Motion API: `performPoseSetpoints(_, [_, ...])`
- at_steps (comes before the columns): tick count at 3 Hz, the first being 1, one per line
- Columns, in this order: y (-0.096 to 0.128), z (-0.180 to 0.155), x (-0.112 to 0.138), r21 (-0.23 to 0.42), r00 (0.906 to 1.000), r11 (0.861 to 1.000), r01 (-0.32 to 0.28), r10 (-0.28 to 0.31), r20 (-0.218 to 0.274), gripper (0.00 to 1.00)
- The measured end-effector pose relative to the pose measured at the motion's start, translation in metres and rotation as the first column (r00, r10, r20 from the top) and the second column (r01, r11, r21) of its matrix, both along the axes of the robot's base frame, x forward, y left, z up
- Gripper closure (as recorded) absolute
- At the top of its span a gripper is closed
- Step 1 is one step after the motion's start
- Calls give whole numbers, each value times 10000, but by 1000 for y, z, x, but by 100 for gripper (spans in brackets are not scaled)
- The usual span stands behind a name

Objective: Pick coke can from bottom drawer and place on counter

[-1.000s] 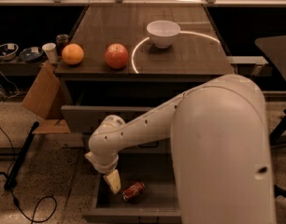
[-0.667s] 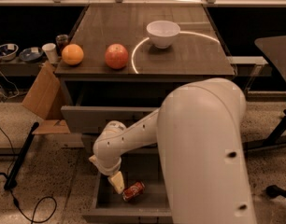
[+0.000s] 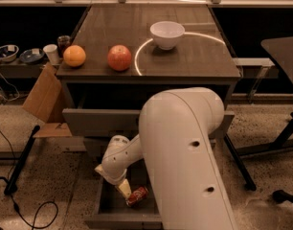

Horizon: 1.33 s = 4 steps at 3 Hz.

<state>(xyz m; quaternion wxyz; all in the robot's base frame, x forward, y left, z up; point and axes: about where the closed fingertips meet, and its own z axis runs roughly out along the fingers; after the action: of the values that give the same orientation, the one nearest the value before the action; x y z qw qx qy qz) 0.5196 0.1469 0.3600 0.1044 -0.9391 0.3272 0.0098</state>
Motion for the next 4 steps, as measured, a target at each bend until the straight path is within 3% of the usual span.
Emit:
performPoseSetpoints(2, [-5, -78, 10, -188, 9977, 9979, -622, 626, 263, 0])
performPoseSetpoints(3, [-13, -114, 19, -563, 9977, 9970, -539, 561, 389, 0])
performPoseSetpoints(4, [-34, -156, 23, -791, 9982, 9962, -365, 401, 441, 0])
